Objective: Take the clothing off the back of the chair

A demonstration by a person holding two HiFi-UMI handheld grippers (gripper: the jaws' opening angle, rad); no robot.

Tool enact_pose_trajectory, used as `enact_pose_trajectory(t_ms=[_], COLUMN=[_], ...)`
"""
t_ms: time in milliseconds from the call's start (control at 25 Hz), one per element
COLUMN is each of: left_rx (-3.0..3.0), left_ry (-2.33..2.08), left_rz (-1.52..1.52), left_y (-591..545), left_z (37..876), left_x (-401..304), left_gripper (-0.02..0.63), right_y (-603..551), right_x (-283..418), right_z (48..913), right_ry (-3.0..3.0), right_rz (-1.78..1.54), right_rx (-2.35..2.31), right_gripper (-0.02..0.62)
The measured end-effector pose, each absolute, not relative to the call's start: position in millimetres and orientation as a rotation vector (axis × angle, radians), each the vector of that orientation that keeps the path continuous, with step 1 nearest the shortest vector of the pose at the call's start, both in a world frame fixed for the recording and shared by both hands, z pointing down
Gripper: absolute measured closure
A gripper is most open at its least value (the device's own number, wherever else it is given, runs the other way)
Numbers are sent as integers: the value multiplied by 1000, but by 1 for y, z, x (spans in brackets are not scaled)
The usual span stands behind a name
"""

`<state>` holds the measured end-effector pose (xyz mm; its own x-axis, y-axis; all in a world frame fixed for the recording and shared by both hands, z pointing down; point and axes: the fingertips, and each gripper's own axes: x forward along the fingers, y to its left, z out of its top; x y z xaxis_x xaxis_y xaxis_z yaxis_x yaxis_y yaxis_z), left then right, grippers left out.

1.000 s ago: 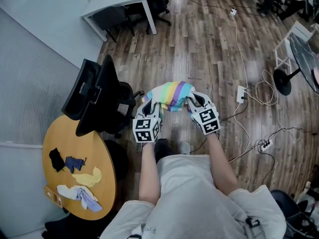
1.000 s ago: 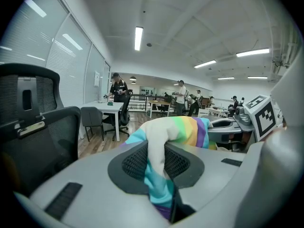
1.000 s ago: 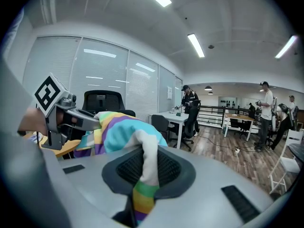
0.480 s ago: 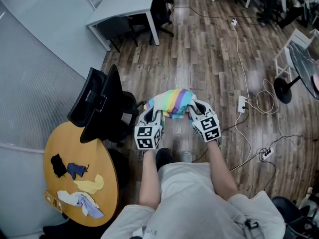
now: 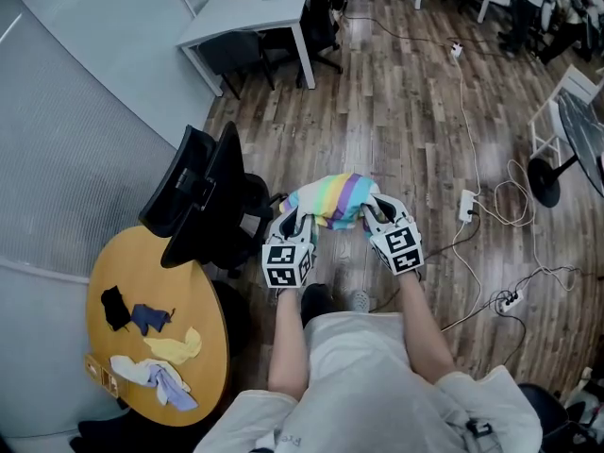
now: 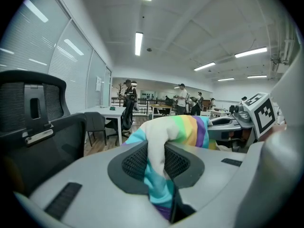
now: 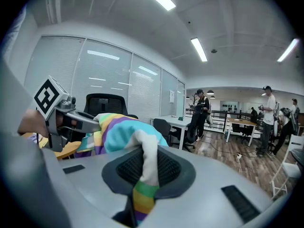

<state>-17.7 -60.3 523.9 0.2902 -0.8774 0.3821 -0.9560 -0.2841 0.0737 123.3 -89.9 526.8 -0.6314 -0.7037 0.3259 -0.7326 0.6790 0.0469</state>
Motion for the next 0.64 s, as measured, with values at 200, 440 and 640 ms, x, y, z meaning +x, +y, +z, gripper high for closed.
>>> enact_pose_trajectory(t_ms=[200,440,640], left_rx=[2264,2280,2286], left_ry=[-1672,-1718,-1751], left_rz=[385,388,383], left_y=[-55,-47,-47], left_z=[529,525,514], left_x=[-21,-22,-37], left_gripper=[518,518,518], right_y=[-85,-84,-85], right_x=[120,117,102], right_z=[531,528,514], right_ry=[-2572,-2590,-2615], right_rz=[128,120,74], right_rx=[1117,1107,1093], right_gripper=[535,535,535])
